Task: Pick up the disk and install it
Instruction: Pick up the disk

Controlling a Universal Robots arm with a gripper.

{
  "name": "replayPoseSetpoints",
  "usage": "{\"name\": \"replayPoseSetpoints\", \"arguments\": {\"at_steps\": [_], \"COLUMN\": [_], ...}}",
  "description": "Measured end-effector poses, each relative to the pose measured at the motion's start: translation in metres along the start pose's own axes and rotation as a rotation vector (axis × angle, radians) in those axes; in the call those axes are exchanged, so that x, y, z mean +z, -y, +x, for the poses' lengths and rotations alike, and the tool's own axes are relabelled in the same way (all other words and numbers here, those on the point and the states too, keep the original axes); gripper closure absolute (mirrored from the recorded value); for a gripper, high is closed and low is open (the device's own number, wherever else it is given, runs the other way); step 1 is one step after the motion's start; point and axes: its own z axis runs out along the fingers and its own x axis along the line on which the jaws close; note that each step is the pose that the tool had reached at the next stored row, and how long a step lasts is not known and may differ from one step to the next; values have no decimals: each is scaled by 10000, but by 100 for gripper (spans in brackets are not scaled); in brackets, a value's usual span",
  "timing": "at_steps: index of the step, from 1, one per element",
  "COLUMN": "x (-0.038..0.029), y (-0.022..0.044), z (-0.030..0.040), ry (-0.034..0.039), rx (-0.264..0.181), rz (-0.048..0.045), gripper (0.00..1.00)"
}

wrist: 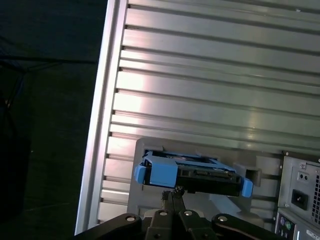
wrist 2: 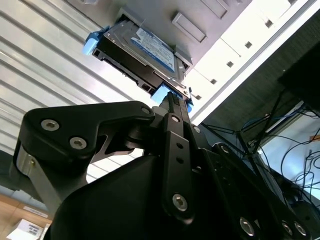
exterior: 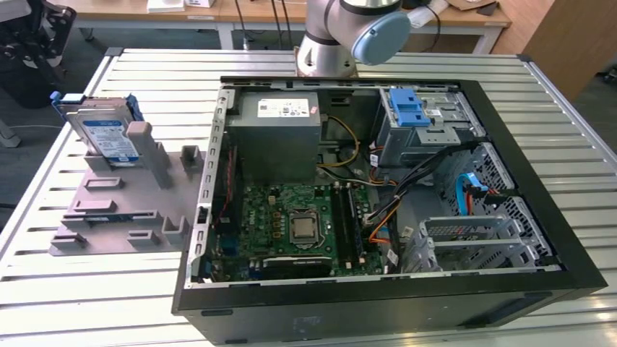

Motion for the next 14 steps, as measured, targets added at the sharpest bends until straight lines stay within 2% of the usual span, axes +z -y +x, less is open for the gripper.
{"name": "replayPoseSetpoints", "arguments": {"at_steps": [6,14], "x": [1,3], "y": [0,0], "z": [0,0], "ry": [-23,-67], "rx": [-594,-1695], "rz": [-2,-5], "gripper": [89,89]}}
